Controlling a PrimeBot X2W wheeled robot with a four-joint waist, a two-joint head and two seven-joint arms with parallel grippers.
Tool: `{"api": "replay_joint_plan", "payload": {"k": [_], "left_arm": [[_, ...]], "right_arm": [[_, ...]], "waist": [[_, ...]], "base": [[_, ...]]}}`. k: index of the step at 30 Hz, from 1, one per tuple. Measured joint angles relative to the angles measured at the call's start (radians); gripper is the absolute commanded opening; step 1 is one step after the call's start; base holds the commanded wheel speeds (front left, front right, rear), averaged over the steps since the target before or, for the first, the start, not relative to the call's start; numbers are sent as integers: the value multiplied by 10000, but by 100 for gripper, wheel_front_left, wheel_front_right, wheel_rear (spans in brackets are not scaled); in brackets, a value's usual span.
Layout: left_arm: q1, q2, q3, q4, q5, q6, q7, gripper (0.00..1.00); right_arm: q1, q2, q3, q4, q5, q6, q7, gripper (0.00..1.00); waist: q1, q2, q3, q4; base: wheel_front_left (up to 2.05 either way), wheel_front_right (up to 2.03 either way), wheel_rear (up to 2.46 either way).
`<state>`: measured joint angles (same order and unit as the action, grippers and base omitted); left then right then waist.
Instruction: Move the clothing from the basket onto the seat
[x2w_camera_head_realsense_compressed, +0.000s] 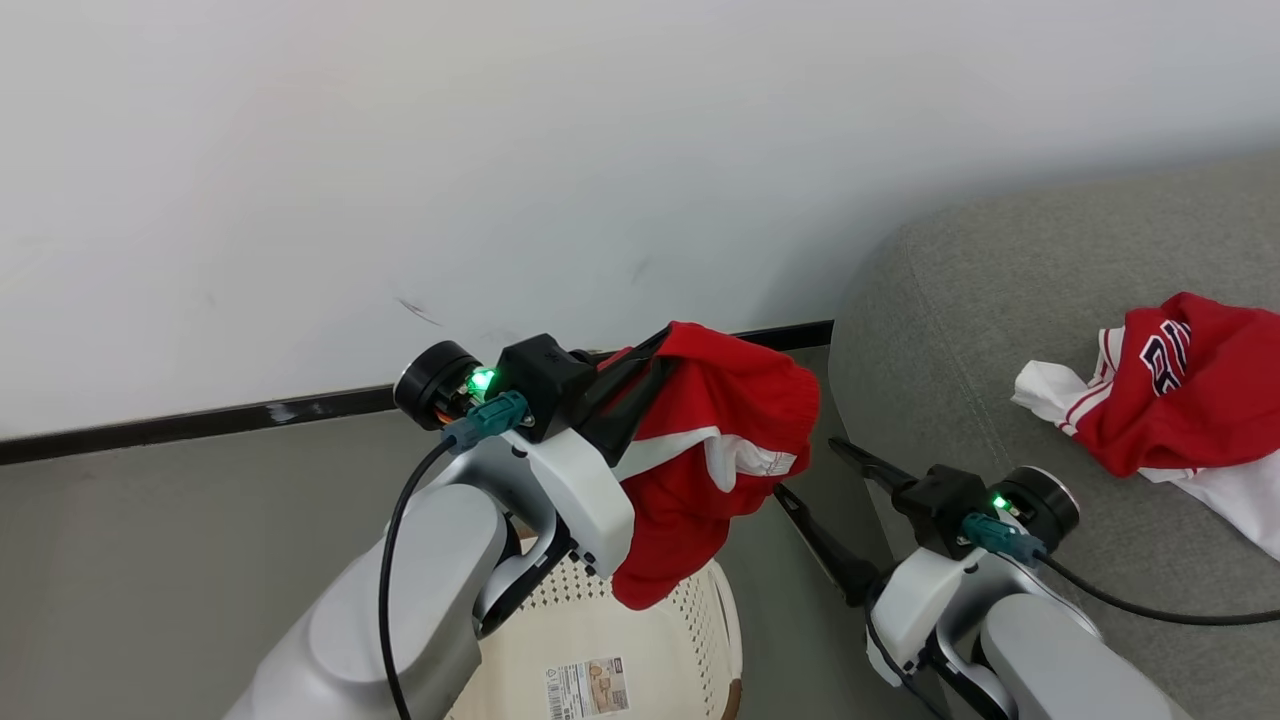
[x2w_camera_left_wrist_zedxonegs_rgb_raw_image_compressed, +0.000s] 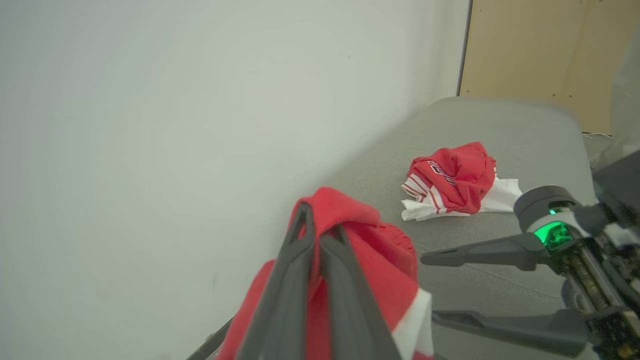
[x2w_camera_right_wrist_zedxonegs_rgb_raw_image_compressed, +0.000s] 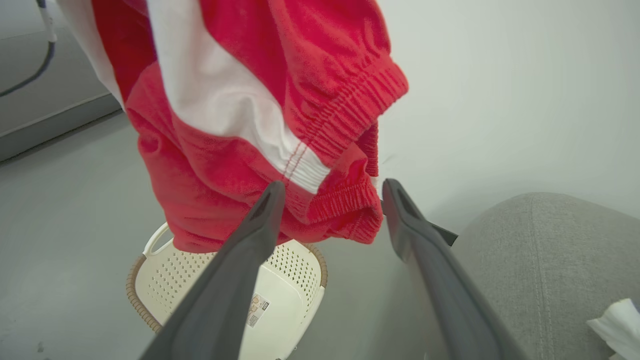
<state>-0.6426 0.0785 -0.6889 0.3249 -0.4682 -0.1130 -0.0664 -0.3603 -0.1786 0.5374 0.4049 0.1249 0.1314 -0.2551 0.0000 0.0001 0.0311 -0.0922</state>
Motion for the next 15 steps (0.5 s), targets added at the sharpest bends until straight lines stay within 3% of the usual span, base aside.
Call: {"api": "replay_joint_plan", "payload": {"k": [15], "left_arm": [[176, -92, -295, -569, -73, 12, 433, 0]], "right_arm": [[-1602, 98, 2464, 1043, 915, 2, 0, 100]], "waist": [[0, 0, -3, 737]], "base": [[0, 0, 0]]}}
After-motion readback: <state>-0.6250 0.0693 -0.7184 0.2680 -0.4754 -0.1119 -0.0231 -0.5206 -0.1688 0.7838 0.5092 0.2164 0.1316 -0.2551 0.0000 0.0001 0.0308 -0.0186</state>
